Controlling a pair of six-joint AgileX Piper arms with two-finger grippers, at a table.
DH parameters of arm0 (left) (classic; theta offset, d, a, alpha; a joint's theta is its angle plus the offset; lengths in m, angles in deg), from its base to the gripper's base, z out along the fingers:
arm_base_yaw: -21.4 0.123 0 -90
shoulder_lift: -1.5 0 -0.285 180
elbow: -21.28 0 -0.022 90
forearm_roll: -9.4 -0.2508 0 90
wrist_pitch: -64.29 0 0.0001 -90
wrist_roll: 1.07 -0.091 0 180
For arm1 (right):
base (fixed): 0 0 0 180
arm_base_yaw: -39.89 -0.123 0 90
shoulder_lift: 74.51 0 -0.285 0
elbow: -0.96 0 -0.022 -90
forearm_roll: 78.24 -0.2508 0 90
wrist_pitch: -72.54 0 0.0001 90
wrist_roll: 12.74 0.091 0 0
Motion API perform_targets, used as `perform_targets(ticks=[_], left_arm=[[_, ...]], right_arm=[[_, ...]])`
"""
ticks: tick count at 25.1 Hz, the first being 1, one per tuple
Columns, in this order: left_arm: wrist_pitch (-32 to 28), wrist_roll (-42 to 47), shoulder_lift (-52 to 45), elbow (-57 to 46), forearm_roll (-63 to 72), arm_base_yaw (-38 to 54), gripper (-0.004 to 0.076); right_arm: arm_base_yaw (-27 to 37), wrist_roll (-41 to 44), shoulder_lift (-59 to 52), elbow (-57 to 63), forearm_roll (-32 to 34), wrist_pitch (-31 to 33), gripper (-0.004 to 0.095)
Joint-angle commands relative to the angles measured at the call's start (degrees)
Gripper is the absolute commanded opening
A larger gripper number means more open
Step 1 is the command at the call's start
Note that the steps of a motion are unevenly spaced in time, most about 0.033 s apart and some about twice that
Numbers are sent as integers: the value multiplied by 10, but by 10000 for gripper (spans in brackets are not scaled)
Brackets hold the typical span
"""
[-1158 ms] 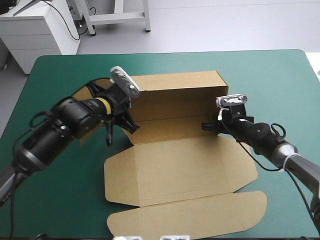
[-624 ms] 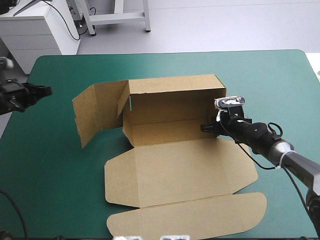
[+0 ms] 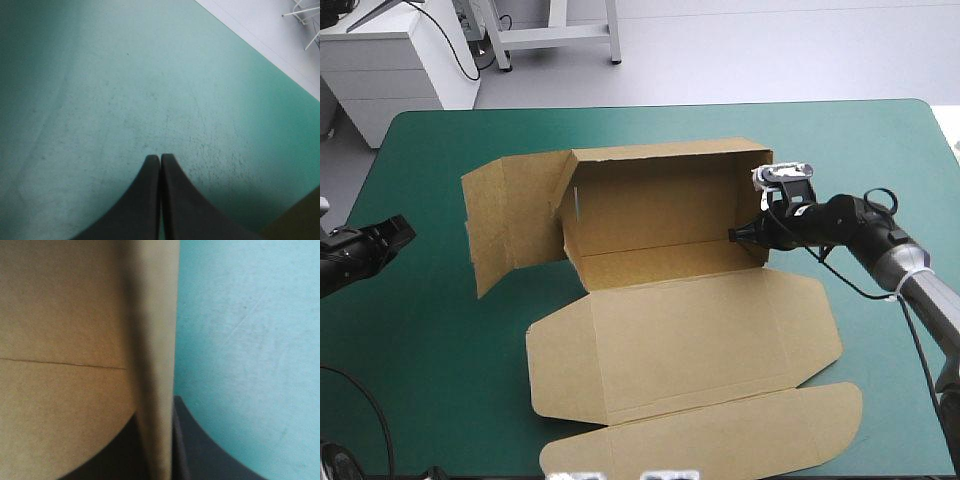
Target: Fold the box
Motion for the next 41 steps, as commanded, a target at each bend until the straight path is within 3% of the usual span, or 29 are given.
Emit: perform_targets(ticks=[1,11,16,23,32,36,38,41], left_arm=[[-6,-6,-13,11,45,1,-8],[-3,-15,-13,11,46,1,-8],[-1,-15,-13,11,73,1,-8],[-19,-15,-13,11,68,1,-8],[-8,-25,-13,11,67,1,-8],[4,-25,-13,11,69,1,-8],[4,-26,-13,11,69,1,-8],[10,-26,-13,11,69,1,-8]], right_arm=[[6,134,-20,-97,109,73,-12],[6,232,15,-229,161,265,-12],[6,235,130,-351,176,400,-12],[6,248,237,-428,191,399,-12],[6,247,249,-440,188,381,-1],[6,246,249,-458,187,383,122],[6,246,249,-462,187,384,231],[6,246,249,-464,189,381,479]])
